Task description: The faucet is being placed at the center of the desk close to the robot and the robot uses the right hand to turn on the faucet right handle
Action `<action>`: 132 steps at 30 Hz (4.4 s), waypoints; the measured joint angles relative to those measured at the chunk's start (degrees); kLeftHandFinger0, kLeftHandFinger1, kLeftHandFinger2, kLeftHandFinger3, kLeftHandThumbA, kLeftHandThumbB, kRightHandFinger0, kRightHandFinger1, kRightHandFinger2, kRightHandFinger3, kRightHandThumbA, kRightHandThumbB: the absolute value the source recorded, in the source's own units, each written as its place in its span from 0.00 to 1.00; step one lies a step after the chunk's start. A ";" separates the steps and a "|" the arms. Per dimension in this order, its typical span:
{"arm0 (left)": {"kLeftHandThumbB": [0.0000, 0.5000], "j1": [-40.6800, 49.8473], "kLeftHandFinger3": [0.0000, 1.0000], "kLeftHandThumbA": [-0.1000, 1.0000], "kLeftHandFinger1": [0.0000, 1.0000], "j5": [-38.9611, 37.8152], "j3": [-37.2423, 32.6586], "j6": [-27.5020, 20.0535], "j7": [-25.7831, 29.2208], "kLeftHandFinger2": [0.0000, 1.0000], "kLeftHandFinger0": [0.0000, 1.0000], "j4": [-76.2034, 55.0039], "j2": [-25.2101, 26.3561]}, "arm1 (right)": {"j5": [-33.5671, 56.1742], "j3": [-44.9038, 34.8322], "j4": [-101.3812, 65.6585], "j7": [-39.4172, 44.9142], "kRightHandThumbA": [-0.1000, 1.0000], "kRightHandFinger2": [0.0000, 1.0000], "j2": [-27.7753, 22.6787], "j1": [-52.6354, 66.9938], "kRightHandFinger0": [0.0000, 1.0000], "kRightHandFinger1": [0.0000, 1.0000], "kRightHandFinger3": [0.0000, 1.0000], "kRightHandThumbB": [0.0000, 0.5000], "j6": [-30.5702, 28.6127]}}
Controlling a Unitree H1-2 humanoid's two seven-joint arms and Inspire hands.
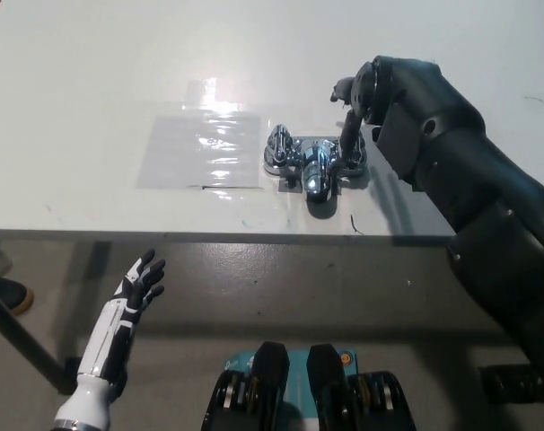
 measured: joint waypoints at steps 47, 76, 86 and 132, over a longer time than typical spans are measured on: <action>0.38 -0.49 1.00 0.98 1.00 0.00 0.20 0.20 -0.10 1.00 1.00 -0.74 0.13 | -4.99 6.55 0.68 -0.40 0.85 1.00 -2.73 0.87 1.00 1.00 1.00 0.73 0.29; 0.40 -1.38 1.00 0.97 1.00 -0.04 0.23 0.27 -0.16 1.00 1.00 -1.01 0.14 | -5.78 6.79 0.96 -1.67 1.00 1.00 -4.31 2.00 1.00 1.00 1.00 0.82 -0.25; 0.40 -1.49 1.00 0.99 1.00 -0.07 0.24 0.30 -0.22 1.00 1.00 -1.01 0.33 | -6.85 9.54 1.49 8.52 0.84 1.00 -8.22 1.04 1.00 1.00 1.00 0.91 -3.46; 0.37 -2.95 1.00 0.97 1.00 -0.04 1.36 0.84 -0.15 1.00 1.00 -0.92 -0.12 | -4.62 -16.29 -26.45 -13.94 0.95 1.00 -19.83 -3.16 1.00 1.00 1.00 0.51 -2.47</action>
